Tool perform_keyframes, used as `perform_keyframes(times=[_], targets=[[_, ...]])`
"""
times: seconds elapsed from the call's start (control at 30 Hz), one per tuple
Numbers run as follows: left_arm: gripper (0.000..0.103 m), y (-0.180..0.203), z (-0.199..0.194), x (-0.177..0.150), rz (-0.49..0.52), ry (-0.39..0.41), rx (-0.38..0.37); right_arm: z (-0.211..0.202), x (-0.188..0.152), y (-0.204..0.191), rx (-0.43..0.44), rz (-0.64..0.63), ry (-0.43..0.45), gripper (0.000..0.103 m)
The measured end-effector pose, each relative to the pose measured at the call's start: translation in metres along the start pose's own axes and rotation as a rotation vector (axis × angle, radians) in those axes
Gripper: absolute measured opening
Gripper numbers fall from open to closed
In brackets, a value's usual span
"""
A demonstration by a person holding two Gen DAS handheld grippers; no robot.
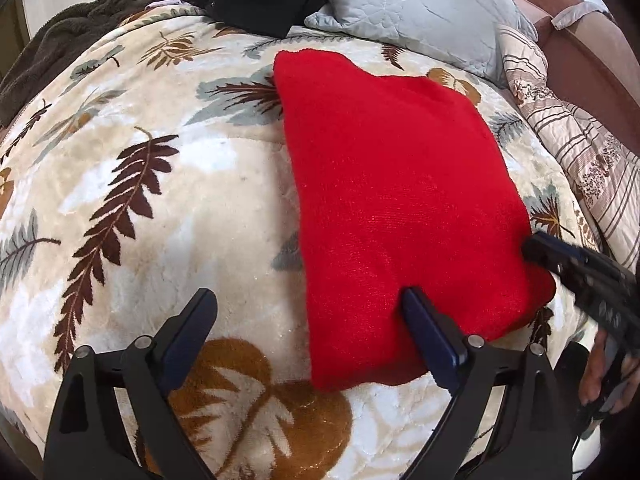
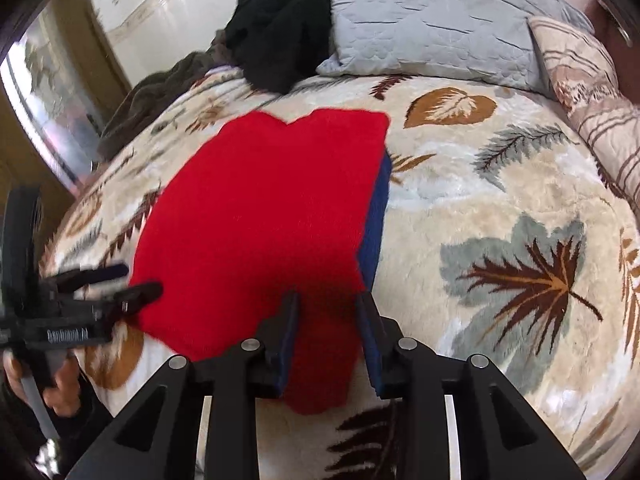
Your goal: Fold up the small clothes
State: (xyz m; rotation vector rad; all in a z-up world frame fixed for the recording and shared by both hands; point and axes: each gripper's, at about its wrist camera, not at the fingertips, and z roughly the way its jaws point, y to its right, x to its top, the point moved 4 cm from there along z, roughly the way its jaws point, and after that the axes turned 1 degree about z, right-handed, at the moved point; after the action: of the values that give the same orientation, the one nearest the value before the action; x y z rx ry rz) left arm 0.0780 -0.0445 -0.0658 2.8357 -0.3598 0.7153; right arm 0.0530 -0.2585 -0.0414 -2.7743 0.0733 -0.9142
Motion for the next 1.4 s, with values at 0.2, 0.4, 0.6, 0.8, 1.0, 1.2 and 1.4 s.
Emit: perform_keyframes(times=[0.2, 0.4, 0.6, 0.8, 1.0, 1.2, 1.4], targets=[[0.094, -0.007, -0.027, 0.035, 0.010, 0.103, -0.036, 0.021, 0.028, 0.022, 0.072, 0.179, 0.012, 0.039], [0.095, -0.019, 0.007, 0.056, -0.066, 0.038, -0.032, 0.030, 0.041, 0.019, 0.101, 0.156, 0.065, 0.012], [0.100, -0.026, 0.014, 0.061, -0.128, 0.013, -0.109, 0.035, 0.048, 0.029, 0.130, 0.195, 0.022, 0.017], [0.099, -0.021, 0.003, 0.064, -0.075, 0.021, -0.069, 0.018, 0.053, 0.010, 0.076, 0.045, 0.019, 0.046], [0.099, -0.013, -0.002, 0.045, -0.011, 0.050, -0.012, 0.019, 0.016, 0.002, -0.100, -0.143, -0.054, 0.061], [0.099, -0.012, -0.017, 0.016, 0.048, 0.047, 0.057, -0.012, 0.001, 0.013, -0.300, -0.179, -0.079, 0.081], [0.099, -0.013, -0.037, -0.009, 0.042, 0.141, 0.161, -0.042, -0.016, 0.017, -0.368, -0.165, -0.043, 0.100]])
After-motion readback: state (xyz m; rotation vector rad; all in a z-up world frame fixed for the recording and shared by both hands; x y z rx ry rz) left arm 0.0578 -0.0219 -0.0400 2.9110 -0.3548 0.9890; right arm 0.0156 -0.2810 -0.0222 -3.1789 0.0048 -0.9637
